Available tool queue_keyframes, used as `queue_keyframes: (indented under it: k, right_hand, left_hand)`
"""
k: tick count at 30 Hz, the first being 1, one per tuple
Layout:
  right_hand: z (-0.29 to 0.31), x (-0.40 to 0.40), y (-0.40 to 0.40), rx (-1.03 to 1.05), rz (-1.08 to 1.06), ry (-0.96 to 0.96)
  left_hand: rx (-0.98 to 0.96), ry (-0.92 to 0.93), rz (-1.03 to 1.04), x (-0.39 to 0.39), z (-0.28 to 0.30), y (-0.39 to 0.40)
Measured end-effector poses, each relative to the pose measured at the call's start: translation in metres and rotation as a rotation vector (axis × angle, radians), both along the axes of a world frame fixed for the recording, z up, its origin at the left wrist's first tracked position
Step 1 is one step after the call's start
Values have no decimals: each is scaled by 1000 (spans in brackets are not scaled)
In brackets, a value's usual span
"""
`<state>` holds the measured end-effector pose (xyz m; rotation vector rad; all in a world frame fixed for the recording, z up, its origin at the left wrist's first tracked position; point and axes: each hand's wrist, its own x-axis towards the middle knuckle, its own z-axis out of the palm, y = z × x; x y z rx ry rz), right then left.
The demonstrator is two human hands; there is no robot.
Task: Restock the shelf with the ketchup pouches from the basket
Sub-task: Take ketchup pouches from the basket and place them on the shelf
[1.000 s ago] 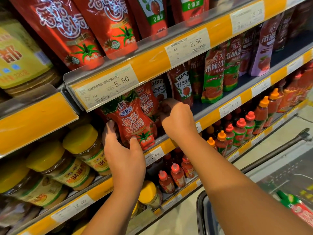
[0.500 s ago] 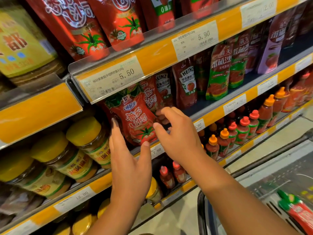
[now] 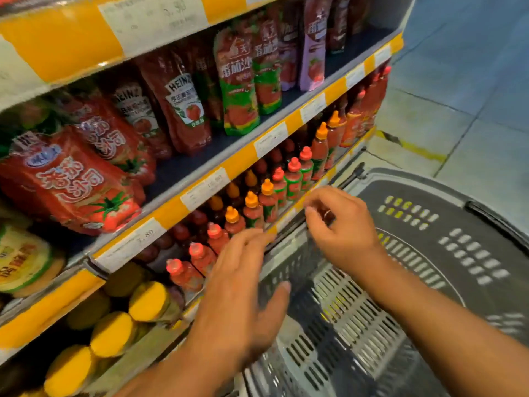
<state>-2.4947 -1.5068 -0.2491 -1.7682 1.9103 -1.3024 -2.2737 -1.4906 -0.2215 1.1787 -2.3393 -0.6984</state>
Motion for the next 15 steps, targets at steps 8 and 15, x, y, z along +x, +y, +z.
queue_keyframes:
  k: [8, 15]
  right_hand:
    - [-111, -126, 50, 816, -508, -28]
    - [-181, -144, 46, 1192, -416, 39]
  left_hand:
    - [-128, -497, -21, -90, -42, -46]
    - [-274, -565, 15, -87, -47, -40]
